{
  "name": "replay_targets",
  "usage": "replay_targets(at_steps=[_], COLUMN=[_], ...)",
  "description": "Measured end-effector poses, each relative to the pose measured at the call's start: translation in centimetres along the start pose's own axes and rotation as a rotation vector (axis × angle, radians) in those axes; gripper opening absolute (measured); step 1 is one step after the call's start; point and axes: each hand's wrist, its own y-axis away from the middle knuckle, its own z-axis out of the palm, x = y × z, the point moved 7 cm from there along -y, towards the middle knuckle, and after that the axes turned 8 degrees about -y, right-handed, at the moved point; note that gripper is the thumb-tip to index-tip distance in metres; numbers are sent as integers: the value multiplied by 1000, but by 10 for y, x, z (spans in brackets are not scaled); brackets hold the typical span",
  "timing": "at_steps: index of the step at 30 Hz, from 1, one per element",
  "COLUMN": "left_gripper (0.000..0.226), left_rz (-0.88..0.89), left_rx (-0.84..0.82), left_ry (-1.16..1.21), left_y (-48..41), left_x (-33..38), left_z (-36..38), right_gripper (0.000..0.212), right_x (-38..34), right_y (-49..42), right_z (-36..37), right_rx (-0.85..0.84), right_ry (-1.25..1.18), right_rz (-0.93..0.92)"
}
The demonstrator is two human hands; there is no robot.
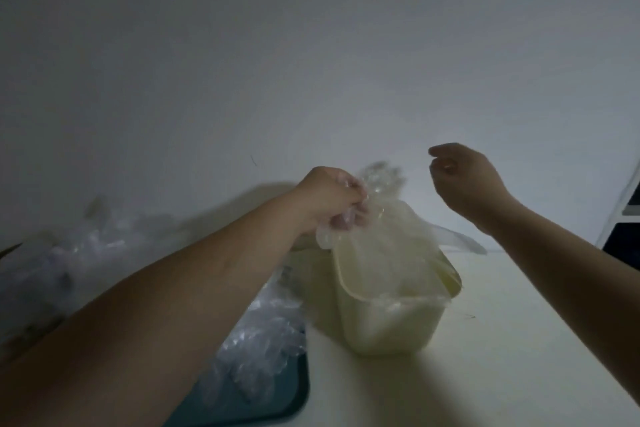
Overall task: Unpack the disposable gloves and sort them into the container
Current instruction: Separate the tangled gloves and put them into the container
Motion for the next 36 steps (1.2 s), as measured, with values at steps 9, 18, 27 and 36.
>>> replay_targets(at_steps=[9, 18, 27, 36], left_gripper=[22, 18, 32, 26], left_rz=[118, 216, 53, 48], left_rx=[202, 313, 249, 304], left_ry=[-376, -334, -868, -666], left_y=[-34, 46, 129, 150], left_x=[-14, -34, -124, -182], left_z=[11, -65, -136, -135], right_gripper=[68, 62, 45, 28], right_x=[-6, 36, -43, -99], right_y=[89, 84, 64, 140], right_z=[84, 159, 129, 219], right_rx=[-909, -1140, -791, -729], right_ry=[483, 864, 842, 185], right_rz=[74, 71, -115, -190])
